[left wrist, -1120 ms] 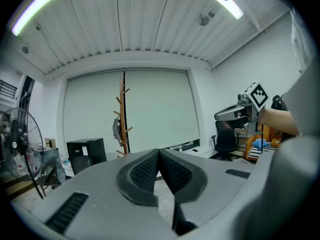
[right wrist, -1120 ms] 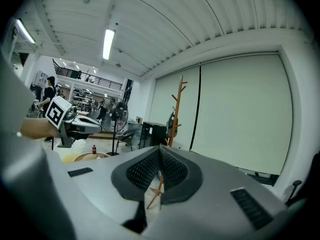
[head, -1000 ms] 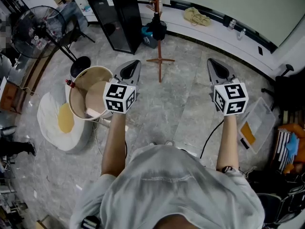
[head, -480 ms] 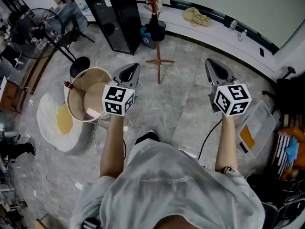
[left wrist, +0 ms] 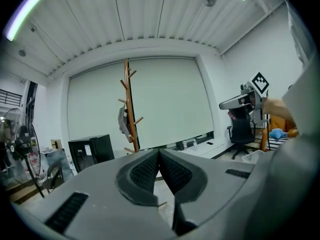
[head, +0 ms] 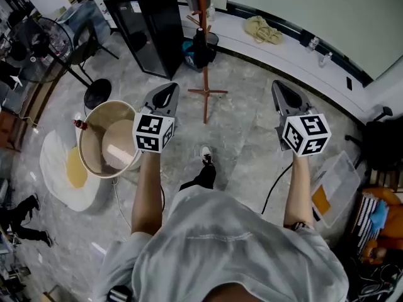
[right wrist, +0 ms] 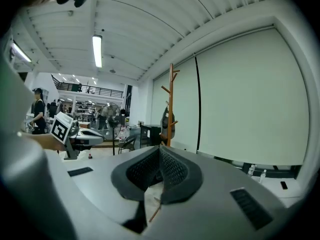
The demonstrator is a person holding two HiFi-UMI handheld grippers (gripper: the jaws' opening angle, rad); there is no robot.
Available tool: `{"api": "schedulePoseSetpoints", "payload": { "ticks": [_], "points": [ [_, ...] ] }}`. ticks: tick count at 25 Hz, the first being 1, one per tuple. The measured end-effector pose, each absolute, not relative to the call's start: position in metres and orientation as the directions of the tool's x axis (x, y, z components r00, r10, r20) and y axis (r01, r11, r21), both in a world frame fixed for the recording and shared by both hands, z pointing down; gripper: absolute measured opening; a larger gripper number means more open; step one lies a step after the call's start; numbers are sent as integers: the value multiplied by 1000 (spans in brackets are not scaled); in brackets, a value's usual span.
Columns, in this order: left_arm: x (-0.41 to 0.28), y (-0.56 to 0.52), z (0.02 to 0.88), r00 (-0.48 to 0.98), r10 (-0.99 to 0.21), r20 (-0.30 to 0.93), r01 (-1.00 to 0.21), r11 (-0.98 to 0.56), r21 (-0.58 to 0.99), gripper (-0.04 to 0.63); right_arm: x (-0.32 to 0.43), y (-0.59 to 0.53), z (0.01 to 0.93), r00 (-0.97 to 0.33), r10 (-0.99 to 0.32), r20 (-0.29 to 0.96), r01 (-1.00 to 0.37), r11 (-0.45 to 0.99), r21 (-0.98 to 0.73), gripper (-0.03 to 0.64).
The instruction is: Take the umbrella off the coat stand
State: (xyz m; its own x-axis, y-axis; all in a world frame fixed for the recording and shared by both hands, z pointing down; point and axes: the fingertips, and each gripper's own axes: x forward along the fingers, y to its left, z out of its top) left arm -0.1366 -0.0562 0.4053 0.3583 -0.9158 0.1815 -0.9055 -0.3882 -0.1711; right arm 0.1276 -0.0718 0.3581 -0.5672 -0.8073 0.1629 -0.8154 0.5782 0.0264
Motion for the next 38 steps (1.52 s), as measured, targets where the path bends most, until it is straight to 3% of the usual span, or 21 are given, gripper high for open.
{"api": "schedulePoseSetpoints", "payload": {
  "ticks": [11, 16, 20, 26, 33, 38],
  "points": [
    [-184, -259, 381, 309, -937, 162, -923, -336, -186, 15, 92, -282, 346, -563, -805, 188, -815, 579, 37, 21],
    [-186, -314, 411, 333, -915, 230, -919, -369, -139, 21, 79, -330, 368, -567, -786, 247, -802, 596, 53, 21],
    [-172, -356, 457, 364, -871, 331, -907, -412, -87, 183, 82, -366, 391, -579, -754, 311, -790, 613, 14, 21],
    [-149, -418, 531, 386, -799, 461, -896, -444, -19, 328, 93, -421, 434, -607, -693, 389, -755, 655, -9, 21],
    [-135, -461, 627, 366, -725, 584, -917, -389, 93, 383, 114, -452, 493, -579, -648, 495, -754, 656, -24, 21],
    [-134, -479, 672, 281, -717, 638, -930, -368, -4, 372, 125, -455, 514, -565, -637, 525, -765, 642, -44, 21]
  ]
}}
